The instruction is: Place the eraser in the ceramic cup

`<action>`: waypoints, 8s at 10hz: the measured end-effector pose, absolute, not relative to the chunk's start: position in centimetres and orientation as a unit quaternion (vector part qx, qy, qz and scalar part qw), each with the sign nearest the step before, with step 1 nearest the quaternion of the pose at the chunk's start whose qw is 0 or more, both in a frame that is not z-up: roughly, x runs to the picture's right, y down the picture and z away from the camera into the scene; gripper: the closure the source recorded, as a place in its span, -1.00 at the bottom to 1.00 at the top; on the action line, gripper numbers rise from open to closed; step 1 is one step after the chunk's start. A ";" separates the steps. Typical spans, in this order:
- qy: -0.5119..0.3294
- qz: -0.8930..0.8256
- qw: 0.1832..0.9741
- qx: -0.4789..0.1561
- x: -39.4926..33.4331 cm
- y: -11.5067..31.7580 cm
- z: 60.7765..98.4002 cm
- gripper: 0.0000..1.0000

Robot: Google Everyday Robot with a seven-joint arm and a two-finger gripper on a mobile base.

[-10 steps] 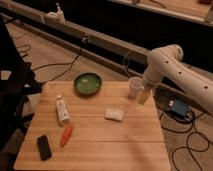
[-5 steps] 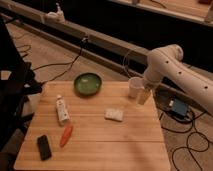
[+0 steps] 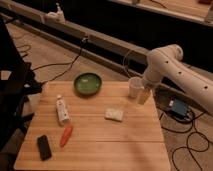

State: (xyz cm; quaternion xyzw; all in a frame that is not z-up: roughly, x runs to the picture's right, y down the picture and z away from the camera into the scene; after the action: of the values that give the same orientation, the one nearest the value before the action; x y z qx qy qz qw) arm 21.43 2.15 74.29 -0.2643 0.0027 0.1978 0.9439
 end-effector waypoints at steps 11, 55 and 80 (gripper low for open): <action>-0.103 0.039 0.953 -0.282 6.1 4.7 72.9 -0.60; -0.396 -0.403 0.716 -0.410 -29.8 29.6 73.7 -0.60; -0.356 -0.186 0.871 -0.282 -21.1 15.6 73.1 1.00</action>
State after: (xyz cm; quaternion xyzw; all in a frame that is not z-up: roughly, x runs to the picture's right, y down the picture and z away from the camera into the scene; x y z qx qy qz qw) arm -21.14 15.59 73.14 -0.2822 -0.3561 -0.1860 0.8712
